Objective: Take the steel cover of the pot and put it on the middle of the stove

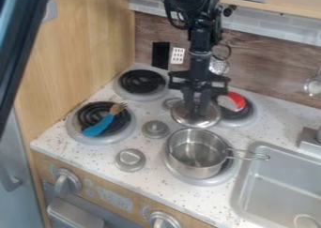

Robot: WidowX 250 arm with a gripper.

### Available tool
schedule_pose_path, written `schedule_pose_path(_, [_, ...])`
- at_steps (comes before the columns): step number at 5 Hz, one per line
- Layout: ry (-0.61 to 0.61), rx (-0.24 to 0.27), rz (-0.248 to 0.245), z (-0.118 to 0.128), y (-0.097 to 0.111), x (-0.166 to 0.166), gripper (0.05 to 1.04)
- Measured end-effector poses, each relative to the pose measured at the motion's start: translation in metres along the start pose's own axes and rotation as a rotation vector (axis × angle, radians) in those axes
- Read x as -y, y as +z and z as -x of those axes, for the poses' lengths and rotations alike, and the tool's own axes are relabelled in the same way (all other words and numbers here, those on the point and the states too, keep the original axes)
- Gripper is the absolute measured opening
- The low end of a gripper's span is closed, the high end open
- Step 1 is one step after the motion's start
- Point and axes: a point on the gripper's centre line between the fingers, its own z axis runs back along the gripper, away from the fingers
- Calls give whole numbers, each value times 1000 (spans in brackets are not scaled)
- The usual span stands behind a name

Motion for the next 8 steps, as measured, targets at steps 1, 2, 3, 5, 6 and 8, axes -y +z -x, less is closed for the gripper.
schedule_pose_path(1, [8,-11,-26,1,-13,-5,240])
schedule_pose_path(2, [26,19,-54,-6,-15,-9,240])
schedule_pose_path(3, [31,41,-69,-13,-21,-11,240])
schedule_pose_path(5, [47,21,-85,-13,-33,-16,239])
schedule_pose_path(6, [64,29,-83,-15,-35,-22,239])
schedule_pose_path(8, [74,16,-91,-12,-37,-25,237])
